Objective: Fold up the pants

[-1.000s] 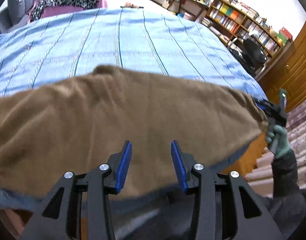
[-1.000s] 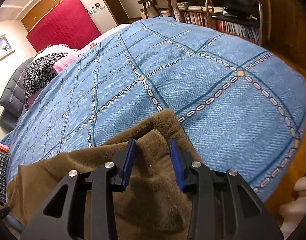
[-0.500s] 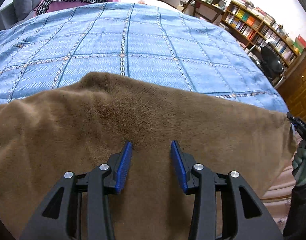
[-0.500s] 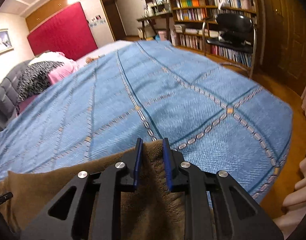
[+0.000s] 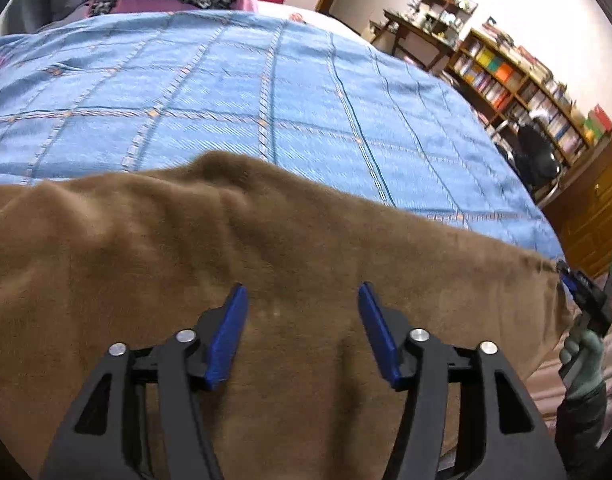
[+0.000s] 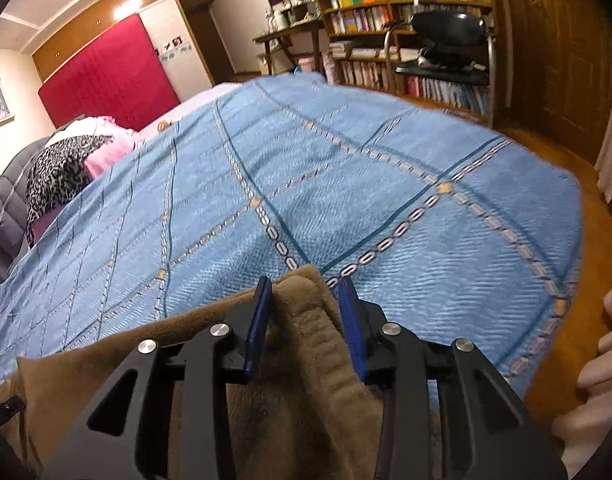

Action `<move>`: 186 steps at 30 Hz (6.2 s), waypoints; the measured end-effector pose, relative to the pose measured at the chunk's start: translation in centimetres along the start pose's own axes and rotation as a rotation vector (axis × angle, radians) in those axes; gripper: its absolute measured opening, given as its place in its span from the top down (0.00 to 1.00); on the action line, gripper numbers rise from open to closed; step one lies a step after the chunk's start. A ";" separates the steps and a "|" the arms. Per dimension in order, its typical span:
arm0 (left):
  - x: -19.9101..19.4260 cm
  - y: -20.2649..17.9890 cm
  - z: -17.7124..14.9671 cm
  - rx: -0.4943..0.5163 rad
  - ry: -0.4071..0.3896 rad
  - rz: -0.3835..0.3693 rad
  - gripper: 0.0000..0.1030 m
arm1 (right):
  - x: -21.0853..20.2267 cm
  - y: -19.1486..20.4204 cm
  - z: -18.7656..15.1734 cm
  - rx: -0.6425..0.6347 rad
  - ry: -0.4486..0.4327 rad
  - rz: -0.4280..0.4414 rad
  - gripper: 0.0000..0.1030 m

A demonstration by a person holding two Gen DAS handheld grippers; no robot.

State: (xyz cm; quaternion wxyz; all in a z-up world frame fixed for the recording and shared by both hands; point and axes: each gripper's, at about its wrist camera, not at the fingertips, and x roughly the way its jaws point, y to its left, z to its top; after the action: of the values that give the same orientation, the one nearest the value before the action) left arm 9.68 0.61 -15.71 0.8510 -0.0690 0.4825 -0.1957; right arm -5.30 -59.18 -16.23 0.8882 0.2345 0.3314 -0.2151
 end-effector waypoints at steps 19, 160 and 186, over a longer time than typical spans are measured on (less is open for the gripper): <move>-6.3 9.7 0.3 -0.129 -0.109 0.129 0.43 | -0.5 21.9 -1.4 -0.229 0.127 0.425 0.54; -2.6 -3.7 0.4 0.226 -0.151 0.040 0.35 | -5.9 14.9 -9.6 -0.096 0.132 0.424 0.57; 4.8 -19.8 -2.9 0.493 0.041 -0.122 0.35 | -5.8 -7.7 -8.4 0.337 -0.026 0.183 0.41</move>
State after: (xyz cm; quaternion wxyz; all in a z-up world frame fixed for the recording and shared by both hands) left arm 4.08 -19.21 -14.95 0.8187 0.1156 0.4324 -0.3597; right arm -17.51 -59.25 -20.01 0.8565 0.4064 0.2563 -0.1888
